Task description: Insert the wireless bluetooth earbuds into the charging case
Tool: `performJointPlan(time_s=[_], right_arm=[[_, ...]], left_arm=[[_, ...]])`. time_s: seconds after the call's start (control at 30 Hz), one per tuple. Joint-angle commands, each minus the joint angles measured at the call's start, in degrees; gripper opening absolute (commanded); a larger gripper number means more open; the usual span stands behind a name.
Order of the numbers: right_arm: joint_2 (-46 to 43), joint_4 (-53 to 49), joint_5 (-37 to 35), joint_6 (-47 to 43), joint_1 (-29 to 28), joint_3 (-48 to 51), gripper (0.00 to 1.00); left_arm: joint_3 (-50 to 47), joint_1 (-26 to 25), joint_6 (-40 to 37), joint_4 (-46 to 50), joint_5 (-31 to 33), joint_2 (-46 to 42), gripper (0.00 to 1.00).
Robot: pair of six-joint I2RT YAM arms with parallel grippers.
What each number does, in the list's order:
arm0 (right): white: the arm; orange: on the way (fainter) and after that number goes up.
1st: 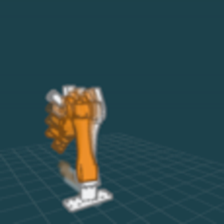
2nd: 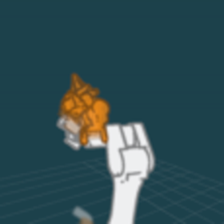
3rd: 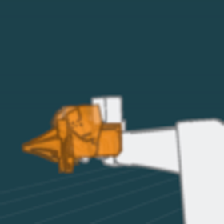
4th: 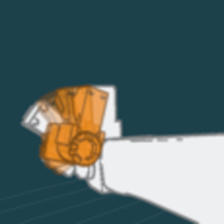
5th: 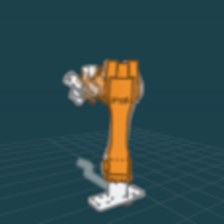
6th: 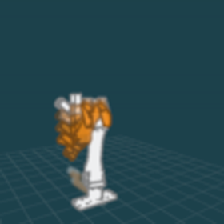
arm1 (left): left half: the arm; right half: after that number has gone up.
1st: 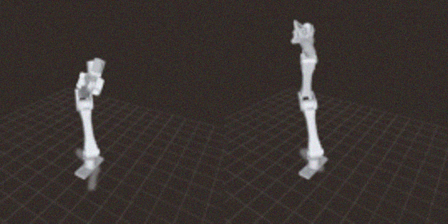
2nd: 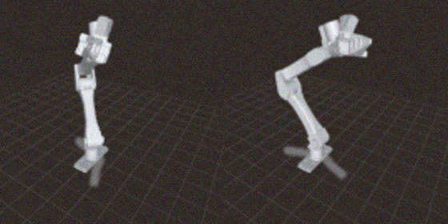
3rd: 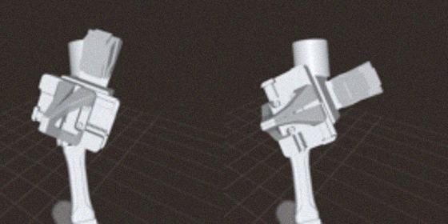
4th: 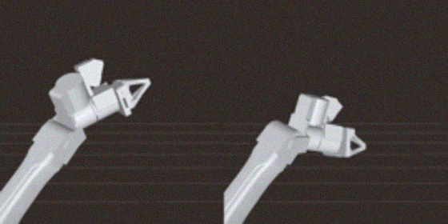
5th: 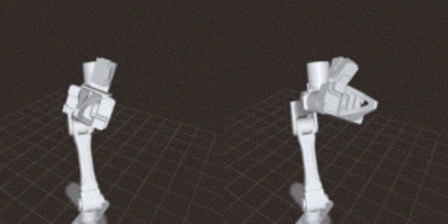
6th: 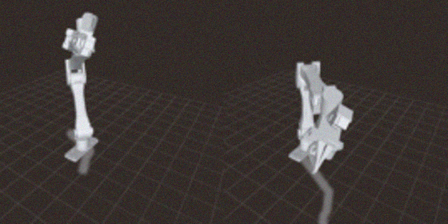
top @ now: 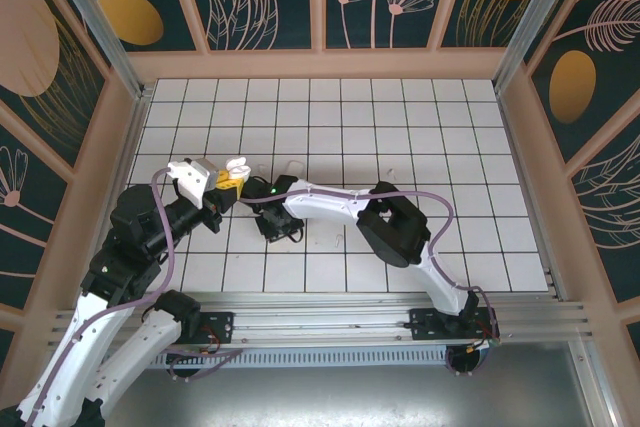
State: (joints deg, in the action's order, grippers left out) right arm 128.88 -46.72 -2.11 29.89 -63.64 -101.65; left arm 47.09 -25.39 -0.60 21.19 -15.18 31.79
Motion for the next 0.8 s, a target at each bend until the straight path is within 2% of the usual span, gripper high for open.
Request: performJointPlan(time_s=[0.0, 0.23, 0.43, 0.77], right_arm=[[1.2, -3.2, -0.5, -0.6, -0.4, -0.9, 0.24], [-2.4, 0.9, -0.3, 0.6, 0.9, 2.1, 0.20], [-9.2, 6.4, 0.1, 1.4, 3.7, 8.7, 0.17], [-23.5, 15.2, 0.3, 1.3, 12.1, 21.1, 0.16]], left_arm=[[0.3, 0.3, 0.8, -2.0, -1.1, -0.5, 0.00], [-2.2, 0.3, 4.3, -5.8, -6.0, -0.2, 0.00], [-3.1, 0.3, 5.6, -8.7, -6.9, 0.8, 0.00], [-3.4, 0.2, 6.7, -15.2, -10.9, 6.7, 0.00]])
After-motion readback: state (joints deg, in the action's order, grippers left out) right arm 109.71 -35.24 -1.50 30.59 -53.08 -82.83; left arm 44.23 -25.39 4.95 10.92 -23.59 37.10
